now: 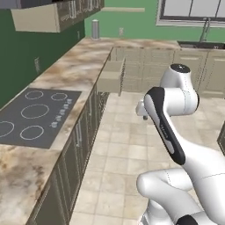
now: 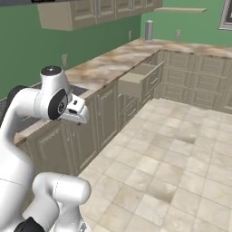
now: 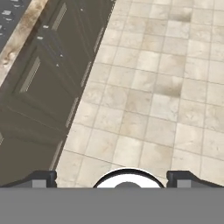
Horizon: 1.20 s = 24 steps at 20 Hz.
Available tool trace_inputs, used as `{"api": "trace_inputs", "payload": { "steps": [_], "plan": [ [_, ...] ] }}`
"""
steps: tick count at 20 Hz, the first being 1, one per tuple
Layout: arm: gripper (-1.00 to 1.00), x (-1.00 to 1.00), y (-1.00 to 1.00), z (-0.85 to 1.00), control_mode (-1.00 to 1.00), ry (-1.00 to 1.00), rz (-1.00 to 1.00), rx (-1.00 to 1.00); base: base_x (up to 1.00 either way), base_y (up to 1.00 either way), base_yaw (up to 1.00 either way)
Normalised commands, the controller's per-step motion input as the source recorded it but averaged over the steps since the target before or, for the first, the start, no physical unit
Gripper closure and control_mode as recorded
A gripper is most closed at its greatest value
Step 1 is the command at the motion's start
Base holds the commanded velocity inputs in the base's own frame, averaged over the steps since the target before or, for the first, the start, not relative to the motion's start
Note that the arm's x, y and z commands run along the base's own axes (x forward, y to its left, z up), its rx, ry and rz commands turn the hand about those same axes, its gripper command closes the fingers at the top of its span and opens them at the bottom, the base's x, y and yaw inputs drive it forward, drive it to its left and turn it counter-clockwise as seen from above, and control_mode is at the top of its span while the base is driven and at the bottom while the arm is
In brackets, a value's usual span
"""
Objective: Organize the utensils by type. Pick up the wooden spoons from the counter and place them in the open cabinet. Then pick up the metallic utensils from the counter and place them in the open drawer.
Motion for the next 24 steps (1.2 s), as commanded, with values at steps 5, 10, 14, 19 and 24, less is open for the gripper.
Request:
{"api": "trace_inputs", "payload": {
  "steps": [5,10,14,19,24],
  "plan": [
    [-1.00,0.00,0.00,0.00,1.00,0.00,0.00,0.00,0.96,-0.10,-0.04],
    [-1.00,0.00,0.00,0.00,1.00,0.00,0.00,0.00,1.00,-0.11,0.00],
    [-1.00,0.00,0.00,0.00,1.00,0.00,0.00,0.00,1.00,-0.21,0.00],
    [-1.00,0.00,0.00,0.00,1.00,0.00,0.00,0.00,0.94,-0.27,-0.03],
    [-1.00,0.00,0.00,0.00,1.00,0.00,0.00,0.00,0.81,-0.44,-0.02]
  ]
}}
